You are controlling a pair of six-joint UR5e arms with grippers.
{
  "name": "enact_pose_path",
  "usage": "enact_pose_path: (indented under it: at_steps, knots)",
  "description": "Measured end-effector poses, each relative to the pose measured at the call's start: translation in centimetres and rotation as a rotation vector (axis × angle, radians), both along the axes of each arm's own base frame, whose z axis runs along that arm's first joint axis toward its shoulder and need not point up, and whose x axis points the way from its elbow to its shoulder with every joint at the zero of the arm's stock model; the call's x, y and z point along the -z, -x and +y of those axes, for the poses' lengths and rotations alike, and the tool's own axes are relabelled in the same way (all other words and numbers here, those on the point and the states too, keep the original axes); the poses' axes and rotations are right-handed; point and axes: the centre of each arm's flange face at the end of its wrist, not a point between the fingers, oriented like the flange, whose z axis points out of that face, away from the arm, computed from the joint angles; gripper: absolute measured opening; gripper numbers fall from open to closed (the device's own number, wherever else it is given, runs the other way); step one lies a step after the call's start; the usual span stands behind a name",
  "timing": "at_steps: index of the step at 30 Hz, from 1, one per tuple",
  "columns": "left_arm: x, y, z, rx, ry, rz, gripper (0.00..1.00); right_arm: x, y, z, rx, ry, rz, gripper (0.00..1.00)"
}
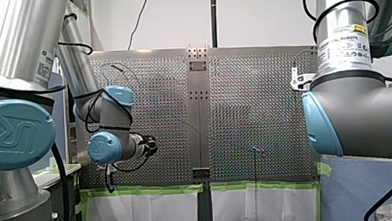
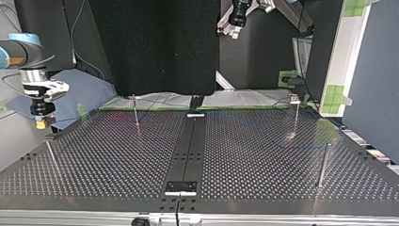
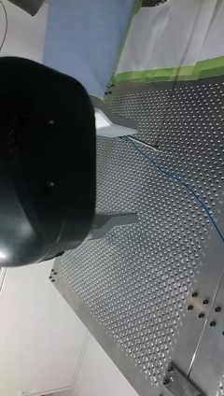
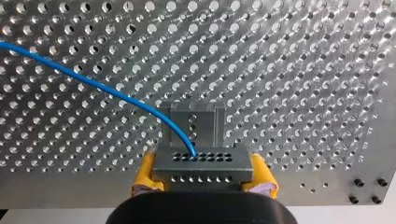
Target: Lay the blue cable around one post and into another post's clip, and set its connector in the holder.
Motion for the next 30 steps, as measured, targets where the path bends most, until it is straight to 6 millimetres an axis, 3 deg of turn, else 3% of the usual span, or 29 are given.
enact_pose_path:
  at_steps: [30]
  knots:
    - [-0.1, -0.3, -0.2, 0.002, 0.002, -0.002, 0.79, -0.2, 1.1, -0.4, 0.009, 0.011, -0.001, 0.00]
